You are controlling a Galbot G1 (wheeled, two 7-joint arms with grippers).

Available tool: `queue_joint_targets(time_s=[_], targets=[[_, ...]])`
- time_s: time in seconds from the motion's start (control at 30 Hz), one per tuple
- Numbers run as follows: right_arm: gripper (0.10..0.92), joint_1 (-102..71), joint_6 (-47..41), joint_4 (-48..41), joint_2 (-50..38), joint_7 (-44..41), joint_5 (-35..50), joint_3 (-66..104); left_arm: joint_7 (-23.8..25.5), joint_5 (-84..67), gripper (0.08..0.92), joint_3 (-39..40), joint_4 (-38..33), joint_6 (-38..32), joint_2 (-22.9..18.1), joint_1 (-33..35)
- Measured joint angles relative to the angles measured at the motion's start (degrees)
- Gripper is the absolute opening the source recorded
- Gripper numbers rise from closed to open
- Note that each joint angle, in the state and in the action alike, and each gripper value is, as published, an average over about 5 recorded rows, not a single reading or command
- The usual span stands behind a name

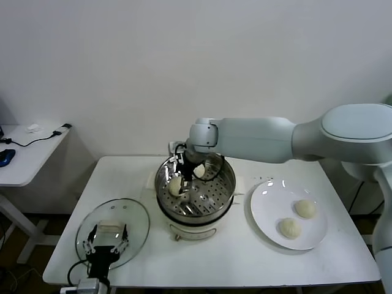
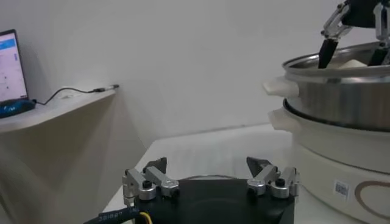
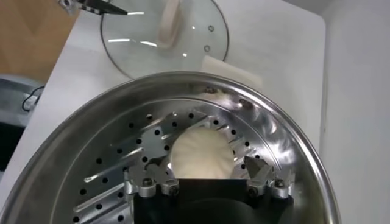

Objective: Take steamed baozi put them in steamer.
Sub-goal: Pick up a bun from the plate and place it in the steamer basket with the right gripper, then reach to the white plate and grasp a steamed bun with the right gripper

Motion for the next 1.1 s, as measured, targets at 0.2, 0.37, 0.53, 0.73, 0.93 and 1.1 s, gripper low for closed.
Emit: queue_joint_targets(time_s=[0.2, 0.37, 0.53, 0.73, 0.93, 1.1], targets=[[0.823, 5.3, 3.4, 2.3, -5.7, -6.4, -0.6, -1.6, 0.1, 0.0, 0.823, 0.1, -0.4, 0.2, 0.0, 0.1], [0.823, 10.4, 6.3, 4.9, -12.8, -11.4, -2.5, -4.7, 0.1, 0.0, 0.823, 0.2, -0.8, 0.4, 0.0, 0.1], [0.823, 14.4, 8.6, 7.9, -20.8, -14.7, -6.0, -8.6, 0.1, 0.0, 0.823, 0.4, -0.9, 0.6, -0.1, -0.1], [0.823, 15.6, 9.5, 12.3, -30.4, -15.7, -11.9, -13.1, 0.1, 0.0, 0.823, 0.0, -0.9, 0.6, -0.4, -0.1], [0.823, 12.5, 8.6, 15.5, -38.4, -14.2, -18.1, -14.2, 0.0, 0.0, 0.823, -0.2, -0.3, 0.5, -0.8, -0.2], [0.823, 7.2, 7.4, 16.1, -42.7, -12.2, -22.8, -12.3, 0.0, 0.1, 0.823, -0.2, 0.2, 0.7, -1.3, -0.7]])
